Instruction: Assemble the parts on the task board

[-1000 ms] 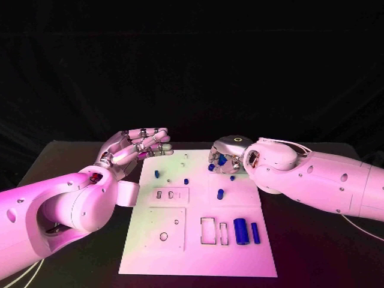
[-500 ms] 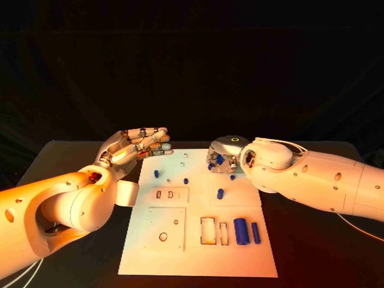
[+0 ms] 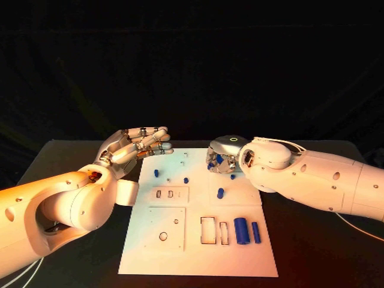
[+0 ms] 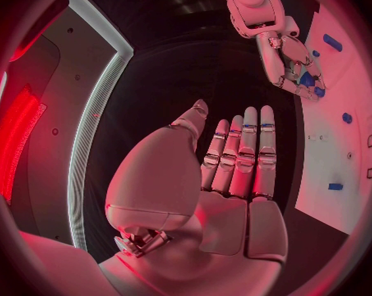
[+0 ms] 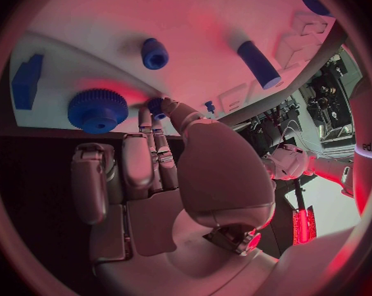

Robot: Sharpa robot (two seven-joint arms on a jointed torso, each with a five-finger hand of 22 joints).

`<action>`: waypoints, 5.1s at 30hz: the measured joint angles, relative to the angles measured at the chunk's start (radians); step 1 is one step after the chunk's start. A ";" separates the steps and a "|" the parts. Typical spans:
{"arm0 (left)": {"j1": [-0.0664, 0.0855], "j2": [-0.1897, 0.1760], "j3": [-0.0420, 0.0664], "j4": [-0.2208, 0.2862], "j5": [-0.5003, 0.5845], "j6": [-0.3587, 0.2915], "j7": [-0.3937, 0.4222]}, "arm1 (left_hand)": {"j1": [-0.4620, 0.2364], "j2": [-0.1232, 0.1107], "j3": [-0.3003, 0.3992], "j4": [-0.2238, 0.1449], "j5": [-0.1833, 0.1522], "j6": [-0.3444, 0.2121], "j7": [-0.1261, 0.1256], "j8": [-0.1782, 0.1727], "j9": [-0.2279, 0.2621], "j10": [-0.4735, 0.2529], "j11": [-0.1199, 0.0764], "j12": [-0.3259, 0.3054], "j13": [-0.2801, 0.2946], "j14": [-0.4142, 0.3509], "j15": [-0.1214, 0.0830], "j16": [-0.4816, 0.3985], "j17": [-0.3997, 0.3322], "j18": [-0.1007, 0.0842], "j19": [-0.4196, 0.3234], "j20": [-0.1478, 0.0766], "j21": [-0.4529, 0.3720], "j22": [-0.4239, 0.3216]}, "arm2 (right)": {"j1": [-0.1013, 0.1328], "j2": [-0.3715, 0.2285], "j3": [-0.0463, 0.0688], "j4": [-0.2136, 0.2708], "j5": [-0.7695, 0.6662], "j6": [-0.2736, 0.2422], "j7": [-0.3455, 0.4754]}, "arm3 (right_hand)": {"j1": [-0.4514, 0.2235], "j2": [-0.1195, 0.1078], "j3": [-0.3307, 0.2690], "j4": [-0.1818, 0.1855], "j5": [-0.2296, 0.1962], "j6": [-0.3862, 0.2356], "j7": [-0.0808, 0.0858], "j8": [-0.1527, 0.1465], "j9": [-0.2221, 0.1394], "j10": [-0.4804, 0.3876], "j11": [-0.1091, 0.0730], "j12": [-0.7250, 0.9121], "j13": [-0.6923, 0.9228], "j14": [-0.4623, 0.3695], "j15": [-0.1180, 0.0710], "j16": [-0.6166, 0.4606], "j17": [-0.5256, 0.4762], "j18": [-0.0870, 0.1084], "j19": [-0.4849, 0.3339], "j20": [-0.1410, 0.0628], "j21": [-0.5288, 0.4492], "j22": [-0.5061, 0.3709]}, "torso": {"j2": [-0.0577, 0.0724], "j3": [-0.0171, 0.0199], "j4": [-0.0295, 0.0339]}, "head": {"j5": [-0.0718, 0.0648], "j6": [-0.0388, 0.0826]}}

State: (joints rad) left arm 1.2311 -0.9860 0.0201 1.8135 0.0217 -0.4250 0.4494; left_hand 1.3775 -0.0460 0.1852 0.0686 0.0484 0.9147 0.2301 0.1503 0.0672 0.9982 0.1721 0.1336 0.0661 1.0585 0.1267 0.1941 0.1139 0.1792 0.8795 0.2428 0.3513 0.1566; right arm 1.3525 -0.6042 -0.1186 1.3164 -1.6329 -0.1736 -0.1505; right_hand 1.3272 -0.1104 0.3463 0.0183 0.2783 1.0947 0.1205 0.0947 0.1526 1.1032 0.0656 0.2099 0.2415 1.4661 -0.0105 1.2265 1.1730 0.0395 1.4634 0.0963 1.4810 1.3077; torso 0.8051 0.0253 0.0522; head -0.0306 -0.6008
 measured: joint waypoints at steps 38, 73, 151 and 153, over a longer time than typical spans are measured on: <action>0.001 0.007 0.000 -0.012 0.002 0.008 -0.006 | 0.002 0.010 0.003 -0.003 0.000 0.000 0.000 -0.004 0.000 0.000 0.000 -0.004 0.000 0.004 0.004 -0.004 0.000 0.000 0.000 0.000 0.004 0.000 | -0.001 0.142 0.002 -0.126 0.035 -0.264 0.023 | 0.040 0.011 0.069 -0.051 -0.004 0.050 -0.001 0.034 0.037 0.037 -0.003 -0.014 0.000 0.000 -0.008 0.019 0.008 -0.002 0.003 -0.003 0.027 0.000 | 0.007 0.0031 0.0061 | 0.000 0.020; 0.015 0.008 0.000 -0.007 0.002 0.009 -0.007 | 0.002 0.010 0.005 -0.005 0.000 0.000 0.000 -0.004 0.000 0.000 0.000 -0.009 0.000 0.004 0.004 -0.004 0.000 0.000 0.000 0.000 0.004 0.000 | -0.020 0.235 0.002 -0.251 0.055 -0.265 0.039 | 0.041 0.011 0.070 -0.050 0.000 0.045 0.000 0.023 0.047 0.040 0.000 -0.022 0.000 0.000 -0.008 0.023 0.010 -0.002 0.003 -0.003 0.027 0.000 | 0.011 0.0032 0.0087 | 0.004 0.018; 0.023 -0.005 0.000 -0.074 0.006 0.033 -0.016 | 0.010 0.018 0.005 -0.011 0.000 0.003 -0.004 -0.009 0.000 0.004 0.004 -0.014 0.000 0.007 0.000 -0.011 0.000 0.000 0.000 0.000 0.004 0.000 | 0.026 -0.151 0.031 0.049 0.287 -0.100 -0.050 | -0.043 -0.037 -0.254 0.158 0.011 -0.202 0.033 0.064 0.038 0.202 0.001 0.967 0.947 0.001 -0.008 0.226 0.135 -0.025 0.003 -0.003 0.070 0.000 | -0.013 -0.0032 -0.0174 | 0.015 0.028; 0.023 -0.004 0.000 -0.075 0.006 0.035 -0.016 | 0.010 0.018 0.005 -0.011 0.000 0.003 -0.004 -0.009 0.000 0.004 0.004 -0.014 0.000 0.007 0.000 -0.011 0.000 0.000 0.000 0.000 0.004 0.000 | 0.022 -0.141 0.031 0.039 0.283 -0.094 -0.059 | -0.031 -0.035 -0.261 0.166 0.012 -0.210 0.035 0.072 0.040 0.219 0.003 1.002 0.980 -0.003 -0.004 0.244 0.135 -0.026 0.003 -0.003 0.070 0.000 | -0.013 -0.0034 -0.0170 | 0.016 0.027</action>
State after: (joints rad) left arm 1.2538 -0.9899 0.0199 1.7388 0.0281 -0.3900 0.4337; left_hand 1.3880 -0.0277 0.1904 0.0578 0.0483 0.9181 0.2263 0.1414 0.0673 1.0017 0.1757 0.1199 0.0662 1.0658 0.1265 0.1827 0.1136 0.1791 0.8793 0.2430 0.3549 0.1564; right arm 1.3750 -0.7449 -0.0880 1.3559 -1.3494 -0.2675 -0.2098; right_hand 1.2959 -0.1458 0.0850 0.1841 0.2902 0.8843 0.1551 0.1662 0.1925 1.3221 0.0683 1.2121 1.2219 1.4629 -0.0141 1.4705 1.3081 0.0140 1.4665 0.0933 1.5507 1.3078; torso 0.7922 0.0220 0.0352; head -0.0142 -0.5743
